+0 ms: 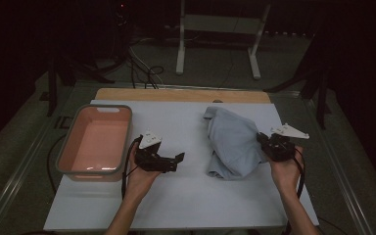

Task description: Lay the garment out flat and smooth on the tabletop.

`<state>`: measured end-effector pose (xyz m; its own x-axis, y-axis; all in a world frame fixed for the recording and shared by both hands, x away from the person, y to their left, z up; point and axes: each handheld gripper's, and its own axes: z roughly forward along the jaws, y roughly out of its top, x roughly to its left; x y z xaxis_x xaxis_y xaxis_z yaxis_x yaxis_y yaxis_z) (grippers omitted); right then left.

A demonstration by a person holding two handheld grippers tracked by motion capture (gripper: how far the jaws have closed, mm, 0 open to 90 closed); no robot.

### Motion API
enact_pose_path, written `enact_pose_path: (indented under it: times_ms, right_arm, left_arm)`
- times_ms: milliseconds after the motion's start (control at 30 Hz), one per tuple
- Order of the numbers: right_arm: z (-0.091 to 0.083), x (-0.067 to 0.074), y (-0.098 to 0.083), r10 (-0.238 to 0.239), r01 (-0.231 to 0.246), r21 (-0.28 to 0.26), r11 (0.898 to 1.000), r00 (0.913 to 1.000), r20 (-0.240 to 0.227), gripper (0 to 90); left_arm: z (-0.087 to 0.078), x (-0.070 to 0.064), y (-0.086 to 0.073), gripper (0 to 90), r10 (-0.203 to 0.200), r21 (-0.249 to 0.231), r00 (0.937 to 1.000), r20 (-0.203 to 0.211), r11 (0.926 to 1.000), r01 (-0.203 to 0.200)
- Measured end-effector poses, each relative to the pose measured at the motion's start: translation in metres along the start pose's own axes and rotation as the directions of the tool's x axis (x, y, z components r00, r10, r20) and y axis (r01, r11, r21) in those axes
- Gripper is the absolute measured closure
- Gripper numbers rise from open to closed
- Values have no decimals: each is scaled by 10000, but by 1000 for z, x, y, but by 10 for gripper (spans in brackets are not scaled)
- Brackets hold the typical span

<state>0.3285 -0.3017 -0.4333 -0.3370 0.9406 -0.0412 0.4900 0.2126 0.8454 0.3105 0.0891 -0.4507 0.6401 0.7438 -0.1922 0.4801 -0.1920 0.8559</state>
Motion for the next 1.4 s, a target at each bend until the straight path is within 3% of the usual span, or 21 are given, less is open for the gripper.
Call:
enact_pose_path:
  times_ms: [467, 1033, 1400]
  right_arm:
    - [-17, -20, -23, 349, -352, 92, 9993, 9989, 320, 861]
    - [-22, -30, -33, 358, -367, 156, 9992, 9978, 555, 859]
    - [-27, -41, -36, 687, -701, 148, 9974, 9944, 798, 859]
  left_arm:
    - [25, -22, 4, 25, 423, 350, 9985, 350, 9984, -435]
    - [65, -42, -4, 90, 268, 839, 9966, 780, 9959, -333]
    - [91, -62, -9, 174, 173, 1257, 9931, 1156, 9916, -319]
